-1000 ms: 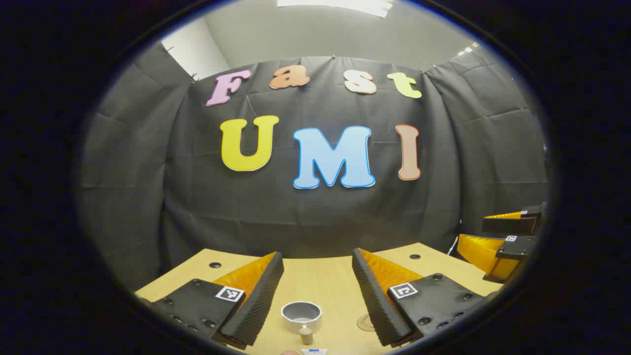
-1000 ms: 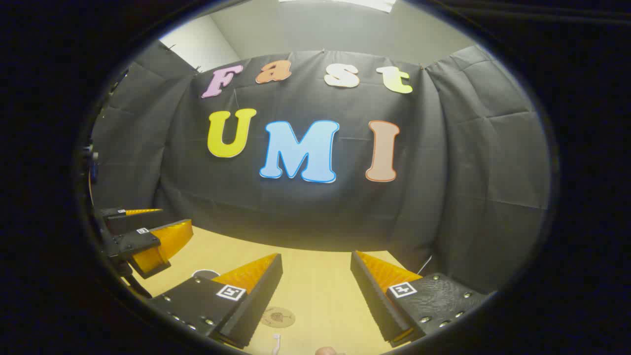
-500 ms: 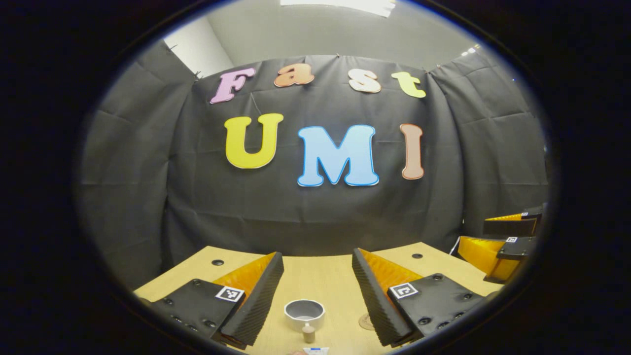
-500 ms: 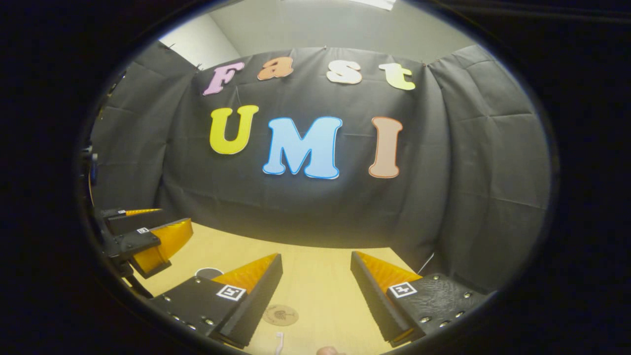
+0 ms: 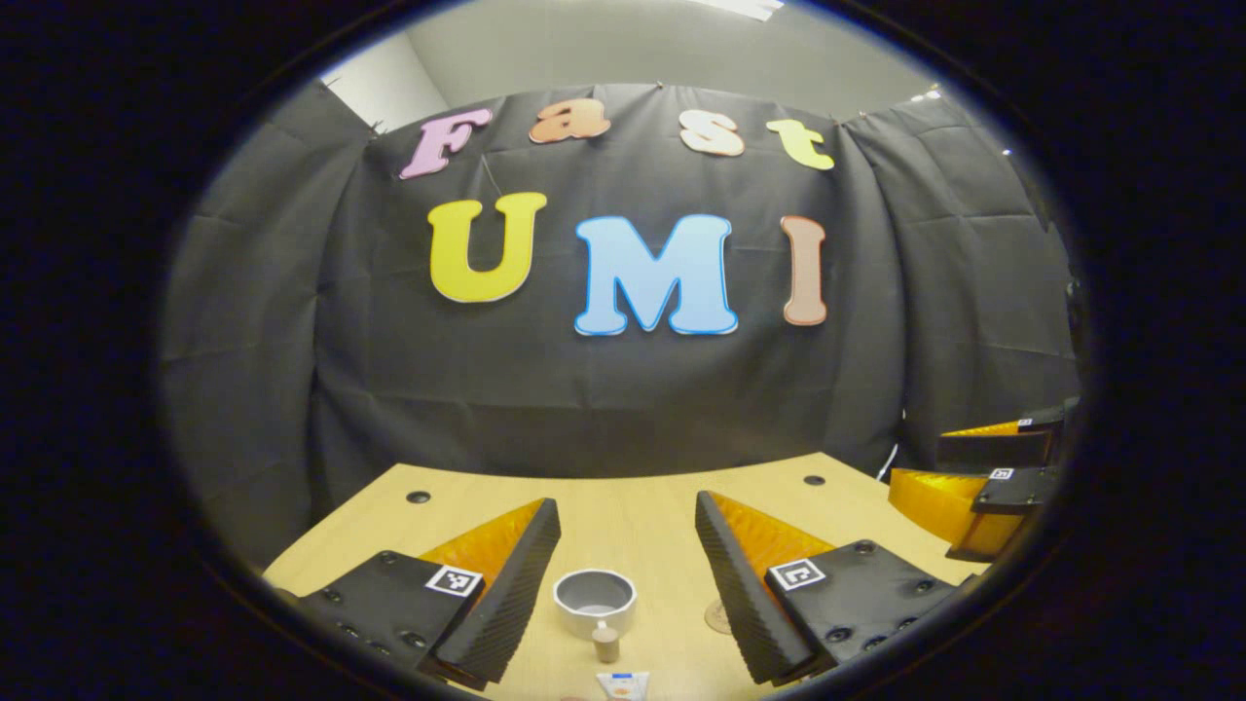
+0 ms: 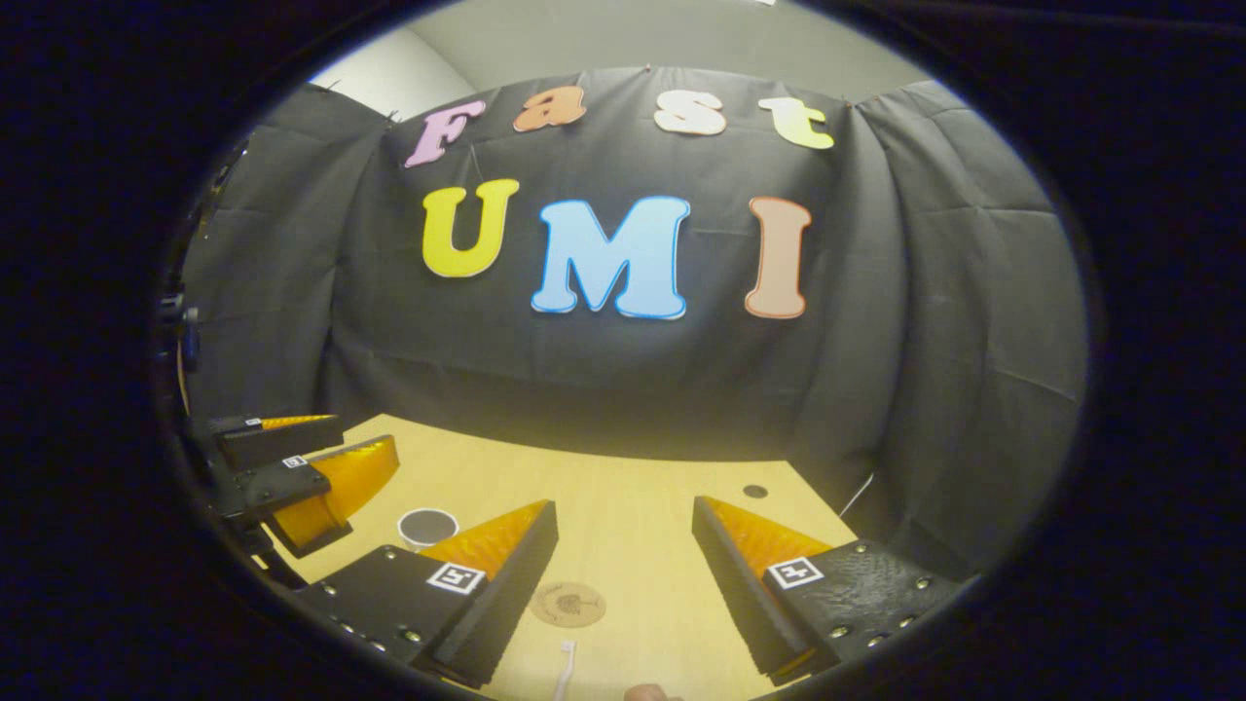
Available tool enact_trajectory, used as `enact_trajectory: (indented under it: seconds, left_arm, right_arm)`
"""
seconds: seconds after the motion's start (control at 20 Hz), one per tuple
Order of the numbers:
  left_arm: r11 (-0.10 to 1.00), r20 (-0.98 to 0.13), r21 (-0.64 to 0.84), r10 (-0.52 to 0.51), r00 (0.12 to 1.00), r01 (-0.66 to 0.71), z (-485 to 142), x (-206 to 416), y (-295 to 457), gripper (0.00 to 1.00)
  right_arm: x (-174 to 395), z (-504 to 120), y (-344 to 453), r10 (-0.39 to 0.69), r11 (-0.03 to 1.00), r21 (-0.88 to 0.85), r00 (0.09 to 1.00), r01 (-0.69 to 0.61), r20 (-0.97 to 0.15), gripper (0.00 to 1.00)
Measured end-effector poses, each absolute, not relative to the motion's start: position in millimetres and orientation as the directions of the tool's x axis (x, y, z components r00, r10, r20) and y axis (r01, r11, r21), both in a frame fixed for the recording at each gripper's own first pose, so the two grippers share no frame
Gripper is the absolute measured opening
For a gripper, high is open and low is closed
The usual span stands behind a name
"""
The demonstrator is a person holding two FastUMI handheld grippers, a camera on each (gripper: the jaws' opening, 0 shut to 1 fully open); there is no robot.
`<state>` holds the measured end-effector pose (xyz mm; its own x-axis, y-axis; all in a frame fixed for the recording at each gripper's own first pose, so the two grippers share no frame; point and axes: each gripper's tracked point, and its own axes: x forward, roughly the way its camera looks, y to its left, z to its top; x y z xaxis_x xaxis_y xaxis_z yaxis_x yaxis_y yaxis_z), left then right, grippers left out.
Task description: Put the toothbrush and toothpaste on the desktop into the cup, then pick up the cup and place it on the coaster on the desktop.
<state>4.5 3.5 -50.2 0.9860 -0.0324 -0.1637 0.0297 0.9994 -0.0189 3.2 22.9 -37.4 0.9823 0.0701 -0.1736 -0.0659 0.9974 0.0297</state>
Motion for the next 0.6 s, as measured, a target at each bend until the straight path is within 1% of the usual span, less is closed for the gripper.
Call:
enact_trajectory:
  seconds: [0.25, 0.35, 0.4, 0.45, 0.6]
  left_arm:
    - [0.999, -0.335, -0.037, -0.033, 0.942, 0.022, -100, 1, 8, 0.94]
    - [0.999, -0.400, -0.048, -0.033, 0.916, 0.015, -116, -2, 9, 0.92]
    - [0.999, -0.431, -0.045, -0.033, 0.902, 0.015, -125, -3, 8, 0.93]
    - [0.999, -0.454, -0.041, -0.031, 0.891, 0.014, -130, -5, 7, 0.92]
    - [0.999, -0.511, -0.039, -0.041, 0.859, 0.024, -143, -10, 5, 0.92]
  right_arm:
    - [3, -72, 37, 0.132, 0.990, 0.084, 0.944, -0.111, -0.304, 0.90]
    - [3, -89, 41, 0.148, 0.988, 0.099, 0.919, -0.120, -0.366, 0.90]
    - [2, -99, 44, 0.156, 0.987, 0.108, 0.902, -0.122, -0.402, 0.89]
    - [1, -110, 46, 0.161, 0.986, 0.119, 0.883, -0.121, -0.441, 0.90]
    - [-8, -138, 53, 0.192, 0.978, 0.173, 0.813, -0.114, -0.550, 0.90]
